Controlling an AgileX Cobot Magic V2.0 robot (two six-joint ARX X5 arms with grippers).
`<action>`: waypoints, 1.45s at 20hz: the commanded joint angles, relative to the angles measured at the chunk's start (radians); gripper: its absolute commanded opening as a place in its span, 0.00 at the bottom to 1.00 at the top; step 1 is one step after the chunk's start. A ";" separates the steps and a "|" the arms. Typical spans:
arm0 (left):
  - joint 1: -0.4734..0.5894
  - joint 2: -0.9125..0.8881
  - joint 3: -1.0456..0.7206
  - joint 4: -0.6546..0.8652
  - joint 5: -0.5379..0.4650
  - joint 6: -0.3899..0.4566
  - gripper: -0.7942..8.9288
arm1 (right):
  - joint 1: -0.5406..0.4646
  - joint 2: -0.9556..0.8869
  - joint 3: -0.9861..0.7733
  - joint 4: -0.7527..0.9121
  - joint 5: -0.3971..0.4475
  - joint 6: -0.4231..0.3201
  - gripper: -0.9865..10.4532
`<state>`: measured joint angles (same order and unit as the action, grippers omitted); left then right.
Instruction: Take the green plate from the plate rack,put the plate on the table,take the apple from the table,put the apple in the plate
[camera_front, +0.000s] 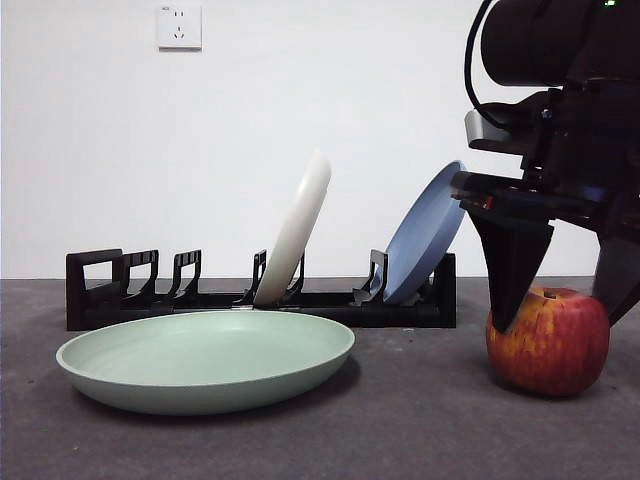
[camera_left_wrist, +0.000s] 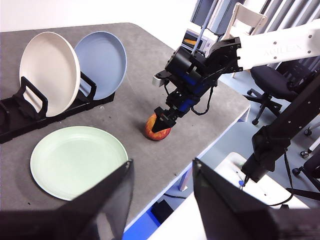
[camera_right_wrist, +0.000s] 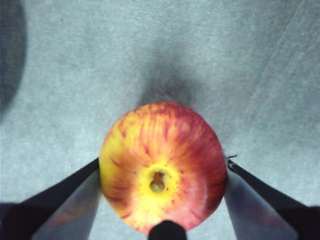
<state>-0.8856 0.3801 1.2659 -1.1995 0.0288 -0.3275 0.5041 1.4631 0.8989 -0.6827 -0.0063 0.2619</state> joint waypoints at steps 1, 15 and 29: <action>0.001 -0.006 -0.003 0.003 -0.004 -0.010 0.29 | 0.001 -0.002 -0.006 -0.002 -0.062 0.000 0.08; 0.001 -0.005 -0.003 -0.018 -0.029 -0.010 0.28 | 0.293 0.046 0.415 0.086 -0.113 0.028 0.08; 0.001 -0.005 -0.003 -0.019 -0.029 -0.009 0.28 | 0.354 0.425 0.611 0.052 -0.025 0.026 0.08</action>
<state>-0.8856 0.3801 1.2659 -1.2205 0.0029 -0.3275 0.8536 1.8866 1.5070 -0.6415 -0.0326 0.2810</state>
